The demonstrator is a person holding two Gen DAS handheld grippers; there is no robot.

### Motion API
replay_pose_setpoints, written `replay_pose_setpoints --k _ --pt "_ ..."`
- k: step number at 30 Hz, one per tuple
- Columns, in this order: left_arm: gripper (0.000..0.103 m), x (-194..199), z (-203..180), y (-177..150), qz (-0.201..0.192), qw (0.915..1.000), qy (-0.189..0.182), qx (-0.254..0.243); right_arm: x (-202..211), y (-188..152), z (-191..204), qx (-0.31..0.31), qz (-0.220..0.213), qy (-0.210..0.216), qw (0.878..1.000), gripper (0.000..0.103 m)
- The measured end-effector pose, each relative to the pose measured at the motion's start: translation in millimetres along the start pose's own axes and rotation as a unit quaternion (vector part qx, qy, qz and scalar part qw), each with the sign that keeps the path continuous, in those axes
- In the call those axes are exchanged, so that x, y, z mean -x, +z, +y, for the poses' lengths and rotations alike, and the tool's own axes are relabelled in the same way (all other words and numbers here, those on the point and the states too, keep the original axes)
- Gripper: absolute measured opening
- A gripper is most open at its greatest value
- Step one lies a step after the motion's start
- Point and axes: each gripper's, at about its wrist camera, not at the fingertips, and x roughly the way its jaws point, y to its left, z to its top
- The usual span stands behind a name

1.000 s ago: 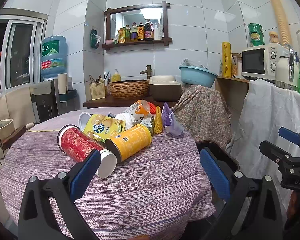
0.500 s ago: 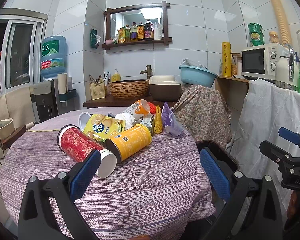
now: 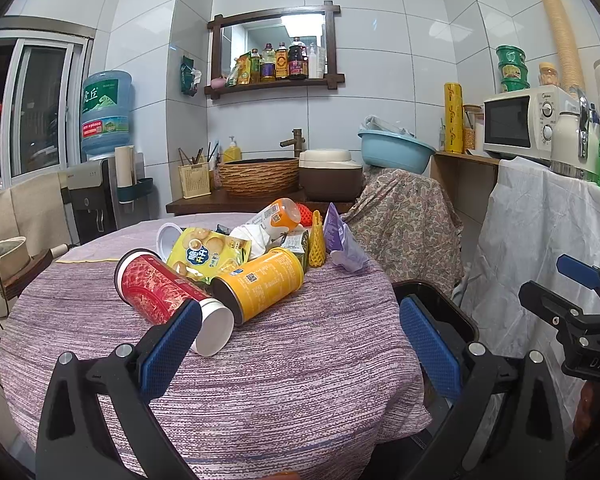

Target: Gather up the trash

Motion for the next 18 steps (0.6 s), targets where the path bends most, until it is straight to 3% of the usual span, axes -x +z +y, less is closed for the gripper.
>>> replay_pose_setpoints --k 18 --pt "0.098 -12 14 -10 0.034 0.9993 -0.003 0.017 -20 -4 8 -0.001 0.033 0.023 0.999 0.098"
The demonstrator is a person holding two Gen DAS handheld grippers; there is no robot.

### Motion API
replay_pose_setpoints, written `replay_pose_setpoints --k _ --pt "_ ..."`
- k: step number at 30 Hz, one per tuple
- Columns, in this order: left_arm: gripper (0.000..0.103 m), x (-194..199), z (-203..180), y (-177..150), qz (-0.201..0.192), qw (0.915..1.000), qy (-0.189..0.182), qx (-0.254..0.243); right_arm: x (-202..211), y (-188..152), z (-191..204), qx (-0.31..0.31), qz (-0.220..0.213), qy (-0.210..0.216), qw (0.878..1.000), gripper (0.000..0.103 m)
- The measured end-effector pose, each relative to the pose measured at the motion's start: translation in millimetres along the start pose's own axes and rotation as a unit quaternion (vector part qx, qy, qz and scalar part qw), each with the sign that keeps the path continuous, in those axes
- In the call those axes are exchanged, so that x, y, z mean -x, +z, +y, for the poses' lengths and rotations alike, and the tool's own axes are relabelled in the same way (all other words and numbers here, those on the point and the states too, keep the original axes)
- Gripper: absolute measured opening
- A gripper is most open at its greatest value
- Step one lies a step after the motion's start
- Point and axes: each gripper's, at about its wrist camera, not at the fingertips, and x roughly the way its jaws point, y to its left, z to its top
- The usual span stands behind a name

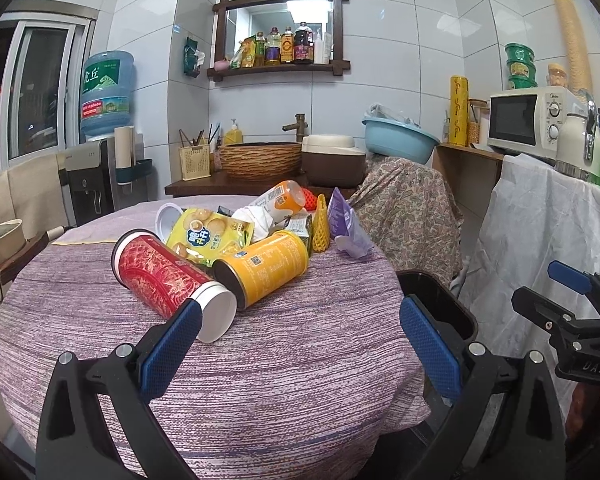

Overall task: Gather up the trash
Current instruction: 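Reach the right tool to the red paper cup and close around it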

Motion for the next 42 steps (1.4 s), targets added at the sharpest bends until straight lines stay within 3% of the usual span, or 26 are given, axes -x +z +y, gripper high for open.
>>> replay_pose_setpoints --k 7,18,28,33,42 --pt "0.098 -8 25 0 0.024 0.9991 0.03 0.019 -26 0 14 0.023 0.021 0.028 0.999 0.098" --pt "0.098 -21 98 4 0.067 0.989 0.121 0.054 -77 23 60 0.083 0.053 0.134 0.986 0.098" --pt "0.098 -44 164 16 0.106 0.976 0.18 0.06 -127 51 131 0.112 0.103 0.247 0.957 0.098" --pt "0.098 -53 190 19 0.12 0.9714 0.196 0.06 -151 65 176 0.144 0.12 0.279 0.942 0.098" --pt "0.098 -46 228 12 0.124 0.9649 0.217 0.08 -221 78 258 0.212 0.214 0.317 0.899 0.098"
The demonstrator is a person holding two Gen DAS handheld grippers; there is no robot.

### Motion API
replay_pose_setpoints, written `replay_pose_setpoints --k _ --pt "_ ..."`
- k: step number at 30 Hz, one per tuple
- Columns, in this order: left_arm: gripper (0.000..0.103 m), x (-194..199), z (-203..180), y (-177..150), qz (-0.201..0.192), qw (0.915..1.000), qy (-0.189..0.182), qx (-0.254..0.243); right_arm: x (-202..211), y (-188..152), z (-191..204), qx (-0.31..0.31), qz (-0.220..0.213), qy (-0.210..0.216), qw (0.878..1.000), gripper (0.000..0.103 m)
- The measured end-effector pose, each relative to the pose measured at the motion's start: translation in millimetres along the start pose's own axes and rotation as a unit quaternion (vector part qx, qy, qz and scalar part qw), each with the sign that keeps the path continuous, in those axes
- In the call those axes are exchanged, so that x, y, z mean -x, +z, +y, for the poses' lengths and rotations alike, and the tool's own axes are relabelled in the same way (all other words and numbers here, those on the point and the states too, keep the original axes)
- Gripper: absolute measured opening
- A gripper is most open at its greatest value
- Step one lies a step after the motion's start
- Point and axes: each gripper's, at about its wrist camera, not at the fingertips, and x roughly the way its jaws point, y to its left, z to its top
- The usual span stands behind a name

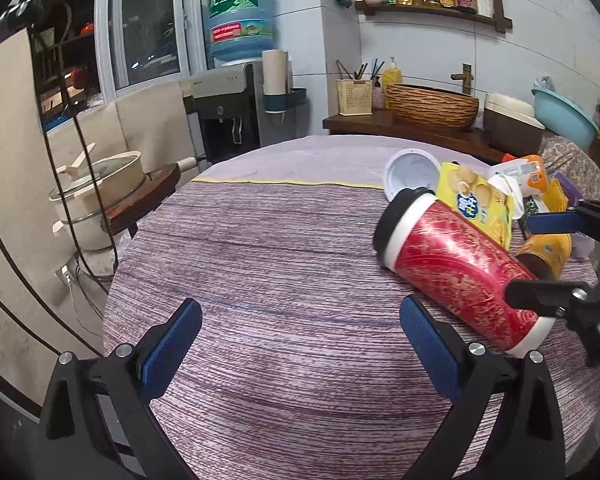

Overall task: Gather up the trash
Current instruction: 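Reach the right tool to the red paper cup and close around it, then grasp the yellow chip canister with the left tool while the right tool lifts the red cup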

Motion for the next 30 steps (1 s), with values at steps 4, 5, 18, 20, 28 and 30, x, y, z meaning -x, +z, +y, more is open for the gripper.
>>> replay_pose_setpoints --k 4,5,18,20,28,30 --pt "0.098 -5 11 -5 0.008 0.9999 0.004 0.01 -36 23 1 0.014 0.059 0.0 0.998 0.098" --pt "0.098 -6 13 -6 0.011 0.9998 0.004 0.013 -45 30 1 0.016 0.075 0.004 0.997 0.098" --pt "0.098 -13 21 -12 0.021 0.9996 0.001 0.021 -110 55 0 0.032 0.181 -0.017 0.983 0.085" --pt "0.098 -14 21 -12 0.022 0.9995 0.0 0.021 -113 55 -4 0.022 0.186 -0.008 0.982 0.08" --pt "0.098 -17 20 -11 0.023 0.9995 -0.002 0.022 -97 48 -4 -0.003 0.159 0.02 0.987 0.08" --pt "0.098 -17 19 -11 0.024 0.9995 -0.004 0.019 -89 49 -1 -0.01 0.143 0.028 0.989 0.08"
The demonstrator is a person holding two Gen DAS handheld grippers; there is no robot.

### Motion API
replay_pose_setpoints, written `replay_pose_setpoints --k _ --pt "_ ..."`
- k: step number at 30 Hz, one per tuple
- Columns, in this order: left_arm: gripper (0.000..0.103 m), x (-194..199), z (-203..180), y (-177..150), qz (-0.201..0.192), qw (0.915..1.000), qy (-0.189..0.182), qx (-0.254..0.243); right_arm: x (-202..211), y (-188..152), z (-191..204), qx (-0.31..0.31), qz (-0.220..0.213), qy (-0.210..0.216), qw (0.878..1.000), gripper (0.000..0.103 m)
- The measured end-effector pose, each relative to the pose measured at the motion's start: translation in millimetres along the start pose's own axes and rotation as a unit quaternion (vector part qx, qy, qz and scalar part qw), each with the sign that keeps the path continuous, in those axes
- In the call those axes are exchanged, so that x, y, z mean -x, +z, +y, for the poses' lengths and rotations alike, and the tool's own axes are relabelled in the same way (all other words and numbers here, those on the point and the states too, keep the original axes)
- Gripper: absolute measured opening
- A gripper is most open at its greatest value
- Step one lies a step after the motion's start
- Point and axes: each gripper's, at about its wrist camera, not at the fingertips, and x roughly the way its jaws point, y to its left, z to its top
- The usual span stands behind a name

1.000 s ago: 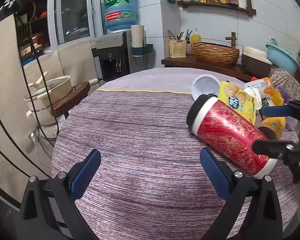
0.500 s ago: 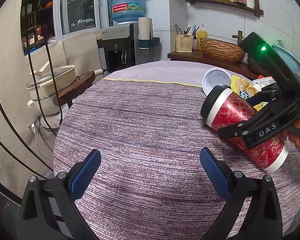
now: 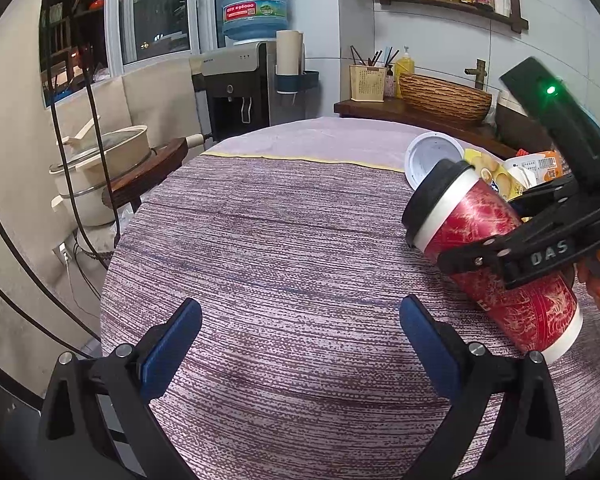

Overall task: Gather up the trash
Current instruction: 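Grasp the yellow chip canister with the left tool while the right tool lifts the red cup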

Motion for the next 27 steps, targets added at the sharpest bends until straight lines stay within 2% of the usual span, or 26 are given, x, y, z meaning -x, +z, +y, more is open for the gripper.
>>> replay_pose_setpoints --k 4,11,18,21,23,27 --pt "0.098 1 -2 2 -0.001 0.9999 -0.007 -0.011 26 -12 3 -0.011 -0.044 0.019 0.999 0.08" --pt "0.098 -2 -5 15 0.005 0.9987 -0.05 -0.01 77 -47 -6 -0.047 -0.12 0.052 0.99 0.08" --pt "0.098 -2 -46 41 0.003 0.9921 -0.107 -0.065 129 -96 -31 -0.093 -0.184 0.05 0.977 0.079" --pt "0.098 3 -75 55 -0.002 0.9833 -0.145 -0.11 155 -120 -45 -0.117 -0.212 0.04 0.969 0.079" --pt "0.098 6 -99 64 -0.003 0.9741 -0.174 -0.145 172 -138 -55 -0.133 -0.23 0.036 0.963 0.079" --pt "0.098 6 -138 78 -0.009 0.9589 -0.195 -0.206 201 -169 -72 -0.164 -0.255 0.049 0.952 0.079"
